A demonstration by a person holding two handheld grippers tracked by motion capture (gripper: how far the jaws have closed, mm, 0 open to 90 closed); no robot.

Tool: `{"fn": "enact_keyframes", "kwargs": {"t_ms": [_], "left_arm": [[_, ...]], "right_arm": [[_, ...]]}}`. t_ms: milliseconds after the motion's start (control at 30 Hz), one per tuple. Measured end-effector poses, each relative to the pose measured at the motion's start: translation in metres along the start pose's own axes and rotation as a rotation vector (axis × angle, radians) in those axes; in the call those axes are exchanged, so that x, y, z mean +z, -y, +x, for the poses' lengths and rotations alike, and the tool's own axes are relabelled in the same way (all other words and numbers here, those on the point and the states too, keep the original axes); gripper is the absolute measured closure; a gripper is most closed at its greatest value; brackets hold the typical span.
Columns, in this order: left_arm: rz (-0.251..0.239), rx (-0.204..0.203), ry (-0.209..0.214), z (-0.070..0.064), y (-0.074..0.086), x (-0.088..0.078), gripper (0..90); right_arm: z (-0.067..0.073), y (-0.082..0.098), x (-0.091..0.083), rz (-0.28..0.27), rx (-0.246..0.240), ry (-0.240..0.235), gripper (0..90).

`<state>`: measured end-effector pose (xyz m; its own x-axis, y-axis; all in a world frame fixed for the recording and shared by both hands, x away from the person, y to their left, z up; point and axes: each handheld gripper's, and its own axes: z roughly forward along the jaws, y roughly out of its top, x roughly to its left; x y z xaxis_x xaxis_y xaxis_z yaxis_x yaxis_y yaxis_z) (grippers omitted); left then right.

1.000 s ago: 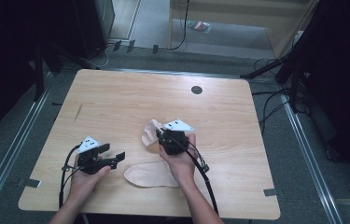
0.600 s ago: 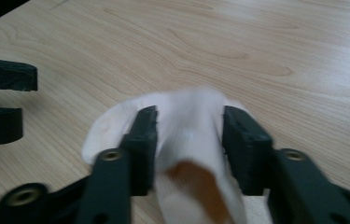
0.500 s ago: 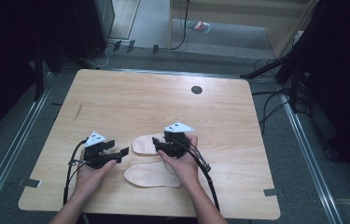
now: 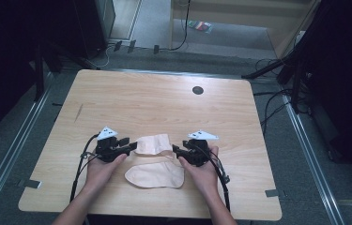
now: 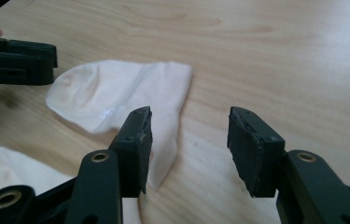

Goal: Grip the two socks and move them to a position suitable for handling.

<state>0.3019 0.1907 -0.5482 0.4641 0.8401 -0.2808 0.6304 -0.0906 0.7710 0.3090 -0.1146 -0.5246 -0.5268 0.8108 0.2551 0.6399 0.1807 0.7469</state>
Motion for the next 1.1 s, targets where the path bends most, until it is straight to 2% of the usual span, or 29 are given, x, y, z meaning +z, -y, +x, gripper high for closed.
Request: {"fn": "enact_keyframes", "kwargs": {"t_ms": [67,233,333,400,467,533,600,667,800,933,1000,1067,1100], "left_arm": [[0.013,0.009,-0.018,-0.002,0.000,0.003,60.9],[0.047,0.046,-0.058,-0.007,0.001,0.008,73.6],[0.058,0.086,-0.069,-0.011,0.002,0.010,82.5],[0.060,0.083,-0.060,-0.011,0.002,0.010,85.8],[0.061,0.073,-0.045,-0.009,0.002,0.010,87.0],[0.062,0.077,-0.038,-0.009,0.002,0.010,87.5],[0.064,0.088,-0.031,-0.010,0.003,0.010,87.8],[0.065,0.088,-0.028,-0.010,0.003,0.009,88.0],[0.065,0.089,-0.029,-0.010,0.003,0.009,88.3],[0.068,0.086,-0.027,-0.009,0.003,0.009,88.3],[0.064,0.068,-0.028,-0.009,0.003,0.009,87.1],[0.059,0.048,-0.018,-0.005,0.003,0.008,81.4],[0.056,0.032,-0.010,-0.003,0.003,0.007,78.9]], "right_arm": [[0.000,0.003,0.000,0.016,0.025,-0.026,51.3],[0.003,-0.001,0.005,0.008,0.071,-0.050,52.0],[0.011,-0.002,0.013,0.033,0.049,-0.041,51.7],[0.015,0.000,0.019,0.075,0.031,-0.029,51.9],[0.018,0.001,0.023,0.103,0.028,-0.010,58.9],[0.019,0.002,0.026,0.113,0.012,0.010,72.5],[0.020,0.001,0.026,0.095,0.001,0.040,84.1],[0.020,-0.001,0.025,0.069,-0.014,0.053,86.9],[0.036,-0.011,0.025,-0.010,-0.087,0.051,87.4],[0.062,-0.020,0.029,-0.077,-0.191,0.006,87.0],[0.074,-0.023,0.035,-0.073,-0.253,-0.022,86.3],[0.083,-0.022,0.044,-0.029,-0.311,-0.015,82.5],[0.086,-0.021,0.049,-0.001,-0.321,-0.012,80.5]]}}
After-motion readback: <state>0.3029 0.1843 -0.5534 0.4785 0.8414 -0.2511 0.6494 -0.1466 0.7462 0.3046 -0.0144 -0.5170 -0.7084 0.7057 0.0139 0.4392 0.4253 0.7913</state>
